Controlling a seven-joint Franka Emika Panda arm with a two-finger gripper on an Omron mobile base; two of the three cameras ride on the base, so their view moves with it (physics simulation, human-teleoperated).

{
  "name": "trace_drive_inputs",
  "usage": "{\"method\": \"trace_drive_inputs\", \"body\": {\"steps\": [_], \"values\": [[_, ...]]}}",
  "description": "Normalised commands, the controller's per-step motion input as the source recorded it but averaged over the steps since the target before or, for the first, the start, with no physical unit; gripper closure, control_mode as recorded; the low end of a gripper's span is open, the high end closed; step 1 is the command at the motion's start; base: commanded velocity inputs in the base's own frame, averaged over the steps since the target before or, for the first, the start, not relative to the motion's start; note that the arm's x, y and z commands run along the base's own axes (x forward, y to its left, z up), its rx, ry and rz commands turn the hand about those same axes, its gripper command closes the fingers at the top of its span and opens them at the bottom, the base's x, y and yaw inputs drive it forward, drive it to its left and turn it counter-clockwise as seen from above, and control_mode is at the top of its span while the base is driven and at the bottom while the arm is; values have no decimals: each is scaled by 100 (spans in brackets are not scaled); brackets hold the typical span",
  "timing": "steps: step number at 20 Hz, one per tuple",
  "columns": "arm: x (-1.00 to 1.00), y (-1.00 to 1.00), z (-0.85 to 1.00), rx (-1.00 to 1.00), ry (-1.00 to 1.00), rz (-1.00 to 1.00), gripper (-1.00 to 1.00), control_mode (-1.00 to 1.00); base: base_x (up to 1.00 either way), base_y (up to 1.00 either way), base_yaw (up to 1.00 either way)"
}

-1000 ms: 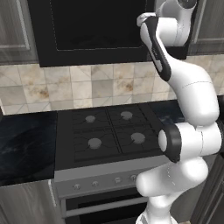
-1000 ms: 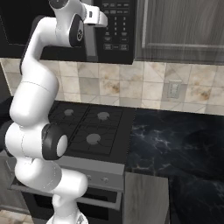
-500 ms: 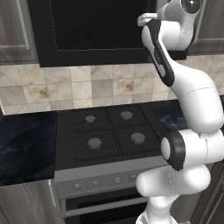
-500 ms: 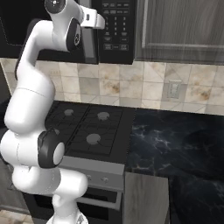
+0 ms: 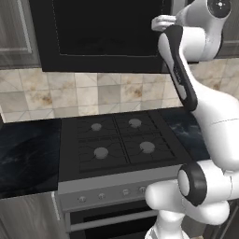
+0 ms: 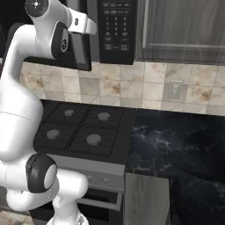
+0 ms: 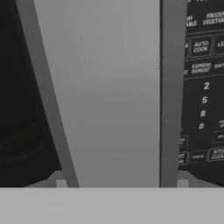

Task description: Retrieve the reheated potato from the microwave, then place the potato, cheese, and condiment on the cutting board.

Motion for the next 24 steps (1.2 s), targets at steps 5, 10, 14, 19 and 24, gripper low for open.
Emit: {"method": "trace_drive_inputs", "body": {"steps": [5,10,14,19,24], "values": [[-83,9,1,0,0,0,100,-100,0,0,0],[-81,14,0,1,0,0,100,-100,0,0,0],[-76,19,0,4,1,0,100,-100,0,0,0],[-68,20,0,8,3,0,100,-100,0,0,0],[-64,22,0,11,4,0,100,-100,0,0,0]]}}
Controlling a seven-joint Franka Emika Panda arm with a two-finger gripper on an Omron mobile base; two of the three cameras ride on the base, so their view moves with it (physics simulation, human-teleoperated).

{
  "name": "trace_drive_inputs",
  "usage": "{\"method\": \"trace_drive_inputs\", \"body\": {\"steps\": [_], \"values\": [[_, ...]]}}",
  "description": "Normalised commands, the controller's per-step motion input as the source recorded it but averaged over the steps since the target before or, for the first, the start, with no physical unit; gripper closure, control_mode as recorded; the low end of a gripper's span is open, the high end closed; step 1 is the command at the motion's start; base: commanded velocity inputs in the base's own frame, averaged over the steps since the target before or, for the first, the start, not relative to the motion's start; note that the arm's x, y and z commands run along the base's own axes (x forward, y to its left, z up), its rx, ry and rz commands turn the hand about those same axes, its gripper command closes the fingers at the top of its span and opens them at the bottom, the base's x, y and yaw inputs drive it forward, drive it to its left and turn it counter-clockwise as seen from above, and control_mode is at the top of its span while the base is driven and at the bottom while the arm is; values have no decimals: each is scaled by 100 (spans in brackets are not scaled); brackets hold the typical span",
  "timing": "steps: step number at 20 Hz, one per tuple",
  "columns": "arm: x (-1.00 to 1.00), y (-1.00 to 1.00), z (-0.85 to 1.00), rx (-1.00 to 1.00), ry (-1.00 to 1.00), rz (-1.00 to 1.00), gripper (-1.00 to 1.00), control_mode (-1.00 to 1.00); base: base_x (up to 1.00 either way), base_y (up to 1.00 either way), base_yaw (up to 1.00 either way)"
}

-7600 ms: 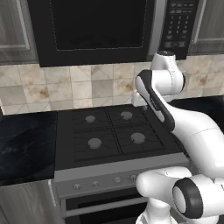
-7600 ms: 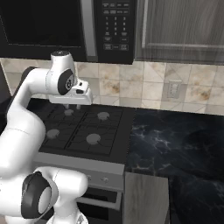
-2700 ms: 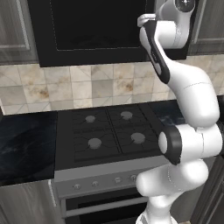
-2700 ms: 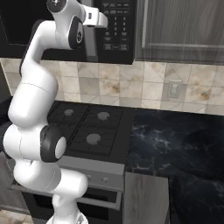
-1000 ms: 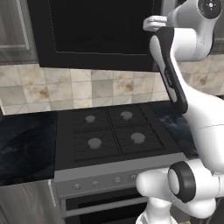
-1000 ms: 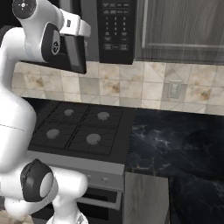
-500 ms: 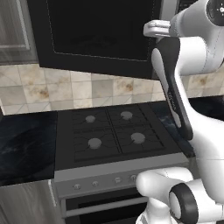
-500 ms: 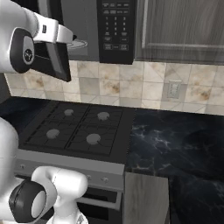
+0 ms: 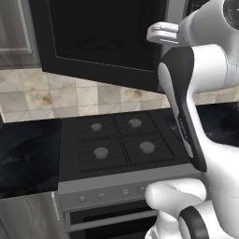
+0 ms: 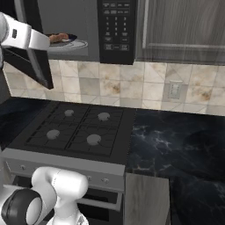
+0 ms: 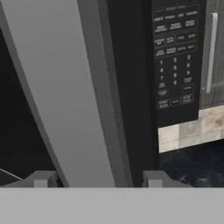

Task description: Retrieve the reheated potato from the microwave, then place the potato, cheese, and condiment on the cutting board.

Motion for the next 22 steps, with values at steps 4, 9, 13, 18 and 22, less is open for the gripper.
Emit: {"method": "trace_drive_inputs", "body": {"steps": [4,9,13,18,22], "values": [[-61,28,0,8,4,0,100,-100,0,0,0],[-63,32,-1,6,0,0,100,-100,0,0,0],[-45,34,-13,2,0,1,-100,-100,0,0,0],[-24,-15,-36,0,2,2,-100,-100,0,0,0],[-57,-13,-13,8,11,9,-100,-100,0,0,0]]}}
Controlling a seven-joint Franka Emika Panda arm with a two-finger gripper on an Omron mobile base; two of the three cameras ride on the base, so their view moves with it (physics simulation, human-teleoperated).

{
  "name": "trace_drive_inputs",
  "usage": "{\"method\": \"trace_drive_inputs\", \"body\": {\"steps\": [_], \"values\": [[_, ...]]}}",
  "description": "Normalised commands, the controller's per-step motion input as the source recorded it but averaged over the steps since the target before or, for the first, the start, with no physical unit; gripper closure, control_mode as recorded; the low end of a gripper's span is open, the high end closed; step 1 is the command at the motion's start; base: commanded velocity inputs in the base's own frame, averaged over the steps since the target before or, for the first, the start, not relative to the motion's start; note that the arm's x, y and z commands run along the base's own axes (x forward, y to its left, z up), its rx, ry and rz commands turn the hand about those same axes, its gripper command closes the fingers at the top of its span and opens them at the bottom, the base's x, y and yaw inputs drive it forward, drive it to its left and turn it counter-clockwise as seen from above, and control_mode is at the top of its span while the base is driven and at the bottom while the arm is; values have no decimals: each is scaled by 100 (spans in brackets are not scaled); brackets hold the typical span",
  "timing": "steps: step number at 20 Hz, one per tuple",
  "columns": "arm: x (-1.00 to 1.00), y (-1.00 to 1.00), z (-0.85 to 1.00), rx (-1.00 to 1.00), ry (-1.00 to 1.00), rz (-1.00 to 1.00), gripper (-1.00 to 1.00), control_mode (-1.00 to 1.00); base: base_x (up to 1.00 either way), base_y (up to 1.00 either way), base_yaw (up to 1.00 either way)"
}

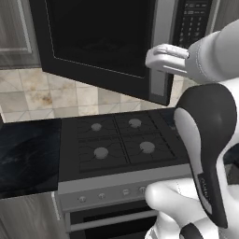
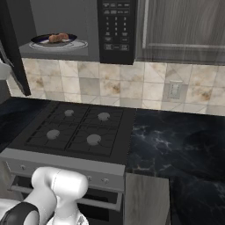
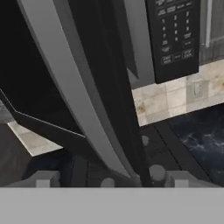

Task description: Retrieve the reheated potato from the microwave, then place the potato, cheese, and condiment on the cutting board.

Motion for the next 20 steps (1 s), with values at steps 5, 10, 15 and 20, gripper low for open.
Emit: {"method": "trace_drive_inputs", "body": {"steps": [5,10,15,20], "values": [[-37,-46,-2,19,0,19,-100,-100,0,0,0],[1,-48,-49,12,-24,26,-100,-100,0,0,0],[33,-32,-53,10,-37,15,-100,-100,0,0,0],[38,-23,-1,24,9,3,-100,-100,0,0,0]]}}
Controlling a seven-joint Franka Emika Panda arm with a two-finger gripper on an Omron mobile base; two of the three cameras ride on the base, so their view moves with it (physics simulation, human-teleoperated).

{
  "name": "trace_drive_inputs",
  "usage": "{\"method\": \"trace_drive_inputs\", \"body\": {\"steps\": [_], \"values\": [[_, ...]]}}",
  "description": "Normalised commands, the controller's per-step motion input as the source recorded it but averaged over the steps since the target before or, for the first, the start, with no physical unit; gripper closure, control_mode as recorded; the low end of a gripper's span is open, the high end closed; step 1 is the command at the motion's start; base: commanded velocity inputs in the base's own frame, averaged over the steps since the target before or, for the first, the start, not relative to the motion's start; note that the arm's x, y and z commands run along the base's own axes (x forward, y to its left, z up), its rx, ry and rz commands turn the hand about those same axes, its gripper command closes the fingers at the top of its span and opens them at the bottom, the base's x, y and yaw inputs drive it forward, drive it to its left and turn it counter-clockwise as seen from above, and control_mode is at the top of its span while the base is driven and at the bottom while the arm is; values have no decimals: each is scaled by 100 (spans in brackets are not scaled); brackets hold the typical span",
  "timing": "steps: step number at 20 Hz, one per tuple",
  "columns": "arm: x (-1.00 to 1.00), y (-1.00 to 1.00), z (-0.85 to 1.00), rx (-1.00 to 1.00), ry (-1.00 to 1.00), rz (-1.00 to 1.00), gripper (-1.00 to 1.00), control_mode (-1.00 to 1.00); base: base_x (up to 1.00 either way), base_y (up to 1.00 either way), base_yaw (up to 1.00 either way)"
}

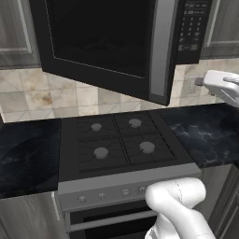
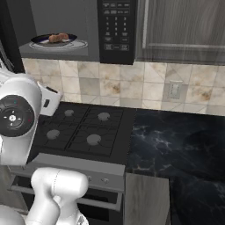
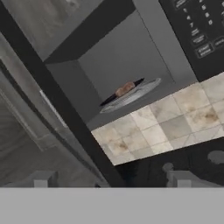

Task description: Retrieve the reheated potato from the microwave, then place the potato, cheese, and condiment on the cutting board.

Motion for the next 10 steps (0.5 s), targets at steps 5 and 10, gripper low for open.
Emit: {"method": "trace_drive_inputs", "body": {"steps": [5,10], "values": [[15,-28,34,19,38,0,-100,-100,0,0,0],[25,-16,24,28,31,3,-100,-100,0,0,0]]}}
